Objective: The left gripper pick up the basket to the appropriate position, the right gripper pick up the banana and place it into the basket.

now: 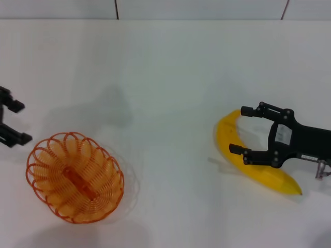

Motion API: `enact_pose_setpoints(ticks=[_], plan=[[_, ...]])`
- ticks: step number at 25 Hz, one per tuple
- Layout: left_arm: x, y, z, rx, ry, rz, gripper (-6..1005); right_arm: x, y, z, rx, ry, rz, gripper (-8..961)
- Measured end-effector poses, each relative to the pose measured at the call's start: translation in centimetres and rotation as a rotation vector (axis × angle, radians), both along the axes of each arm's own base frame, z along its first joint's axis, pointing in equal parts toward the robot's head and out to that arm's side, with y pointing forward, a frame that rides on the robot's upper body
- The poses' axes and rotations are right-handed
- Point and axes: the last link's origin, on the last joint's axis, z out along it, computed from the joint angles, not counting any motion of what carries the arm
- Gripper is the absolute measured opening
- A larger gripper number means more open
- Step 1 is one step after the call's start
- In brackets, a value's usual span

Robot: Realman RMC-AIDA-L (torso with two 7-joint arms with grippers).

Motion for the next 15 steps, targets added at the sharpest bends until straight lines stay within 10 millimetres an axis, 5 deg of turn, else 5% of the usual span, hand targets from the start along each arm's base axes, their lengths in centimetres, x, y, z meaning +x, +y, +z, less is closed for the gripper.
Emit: enact_pose_setpoints(ticks=[9, 15], plan=[[-0.4, 0.4, -5.4, -0.076, 0.097, -0.142, 808, -0.6, 0.6, -0.3, -0.014, 0.003, 0.012, 887], [-0.3, 1.2, -7.2, -0.071, 0.051, -0.194, 807, -0.6, 0.6, -0.5, -0.017, 0.004, 0.003, 886]])
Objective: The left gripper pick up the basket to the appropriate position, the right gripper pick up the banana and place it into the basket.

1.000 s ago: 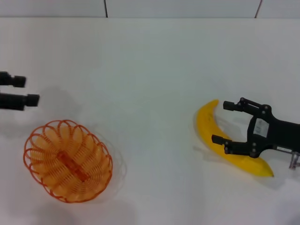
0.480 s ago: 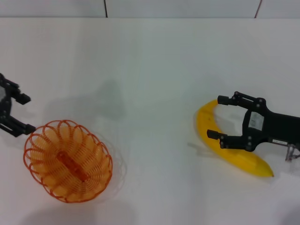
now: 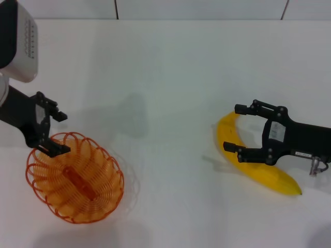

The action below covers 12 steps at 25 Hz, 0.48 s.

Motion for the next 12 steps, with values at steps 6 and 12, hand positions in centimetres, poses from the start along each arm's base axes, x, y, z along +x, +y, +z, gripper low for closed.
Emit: enact_pose_setpoints(ticks=[6, 12], plan=[[0.5, 0.1, -1.3, -0.036, -0.007, -0.035, 807, -0.1, 0.0, 0.0, -0.002, -0.001, 0.002, 886], [0.4, 0.2, -1.5, -0.03, 0.004, -0.029, 806, 0.0, 0.0, 0.0, -0.002, -0.001, 0.0, 886]])
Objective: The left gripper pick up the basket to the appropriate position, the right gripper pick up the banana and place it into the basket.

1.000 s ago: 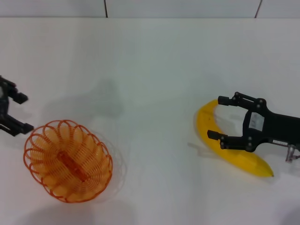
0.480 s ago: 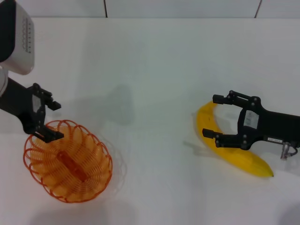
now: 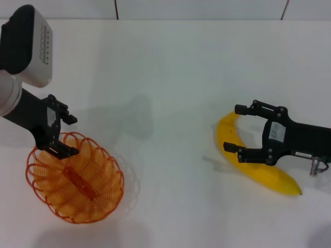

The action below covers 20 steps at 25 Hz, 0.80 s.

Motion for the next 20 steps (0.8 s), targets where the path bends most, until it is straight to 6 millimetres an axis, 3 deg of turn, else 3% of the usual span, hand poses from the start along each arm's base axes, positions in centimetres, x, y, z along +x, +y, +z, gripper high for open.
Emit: enact_pose_setpoints(ticks=[6, 11, 14, 19, 20], plan=[[0.2, 0.0, -0.7, -0.006, 0.04, 0.015, 805, -0.1, 0.1, 0.0, -0.005, 0.005, -0.006, 886], [0.4, 0.3, -1.0, 0.013, 0.061, 0.037, 626, -0.1, 0.1, 0.1, -0.004, 0.004, -0.005, 886], [0.3, 0.3, -1.1, 0.014, 0.078, 0.038, 388, -0.1, 0.1, 0.1, -0.004, 0.004, -0.005, 886], [0.3, 0.3, -1.3, 0.01, 0.094, 0.04, 158, -0.1, 0.1, 0.0, -0.005, 0.005, -0.005, 887], [0.3, 0.2, -1.4, 0.009, 0.096, 0.041, 152, -0.1, 0.1, 0.0, -0.005, 0.005, -0.005, 887]])
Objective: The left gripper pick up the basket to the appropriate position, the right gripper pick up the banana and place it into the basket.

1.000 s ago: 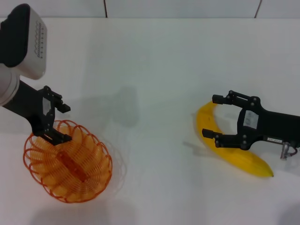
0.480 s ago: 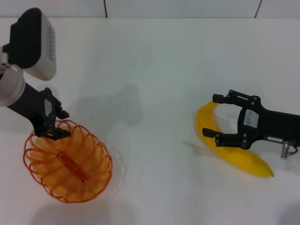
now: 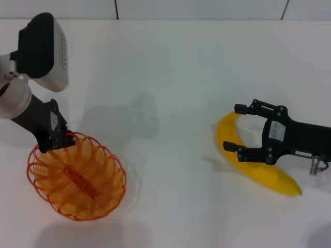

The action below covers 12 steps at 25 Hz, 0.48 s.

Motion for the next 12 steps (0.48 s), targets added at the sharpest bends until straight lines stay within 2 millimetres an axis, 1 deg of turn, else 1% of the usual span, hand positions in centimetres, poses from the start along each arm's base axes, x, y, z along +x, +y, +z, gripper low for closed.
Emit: enact_pose_setpoints(ticks=[8, 12], plan=[[0.31, -0.12, -0.15, -0.004, 0.008, 0.001, 107, 0.22, -0.17, 0.1, 0.003, -0.003, -0.005, 887], [0.52, -0.38, 0.34, 0.002, 0.007, 0.012, 96, 0.27, -0.26, 0.2, 0.005, 0.001, -0.006, 887]])
